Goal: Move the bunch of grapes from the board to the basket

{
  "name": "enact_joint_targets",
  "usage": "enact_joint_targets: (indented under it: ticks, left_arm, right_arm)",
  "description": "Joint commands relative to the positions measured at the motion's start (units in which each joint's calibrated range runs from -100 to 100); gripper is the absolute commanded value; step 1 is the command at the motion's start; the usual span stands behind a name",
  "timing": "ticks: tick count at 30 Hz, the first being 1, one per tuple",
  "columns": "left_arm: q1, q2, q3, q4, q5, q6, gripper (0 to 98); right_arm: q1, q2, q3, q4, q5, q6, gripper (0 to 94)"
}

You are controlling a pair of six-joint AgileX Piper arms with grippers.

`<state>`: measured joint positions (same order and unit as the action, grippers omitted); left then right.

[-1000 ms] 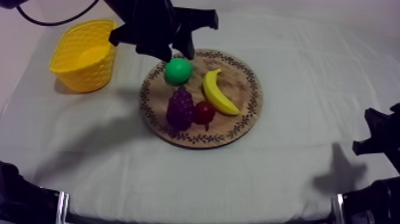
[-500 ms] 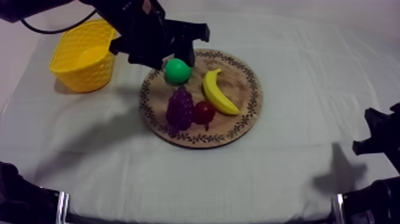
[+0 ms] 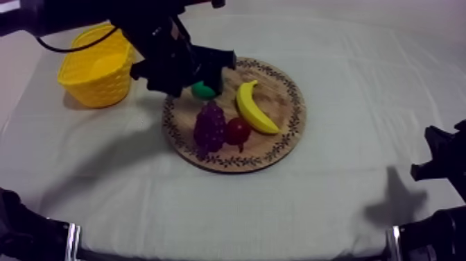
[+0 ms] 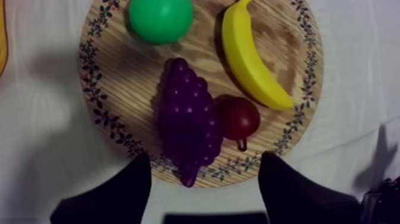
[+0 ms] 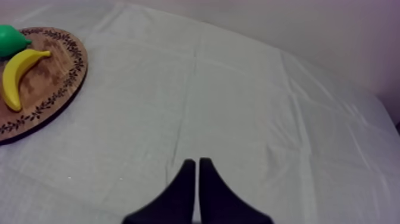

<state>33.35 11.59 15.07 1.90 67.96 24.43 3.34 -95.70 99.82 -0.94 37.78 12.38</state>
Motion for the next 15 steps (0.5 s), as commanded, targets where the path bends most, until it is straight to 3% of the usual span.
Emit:
enact_joint_targets:
  ticks: [1, 15]
  left_arm:
    - [-0.1, 1.1, 0.4, 0.19, -1.0, -0.1, 68.9]
    - [-1.7, 11.0, 2.4, 4.40, -6.8, -3.4, 68.6]
  right_arm:
    - [0.0, 0.0, 0.0, 0.0, 0.0, 0.0, 0.3]
    - [0.0, 0.0, 0.0, 0.0, 0.0, 0.0, 0.3]
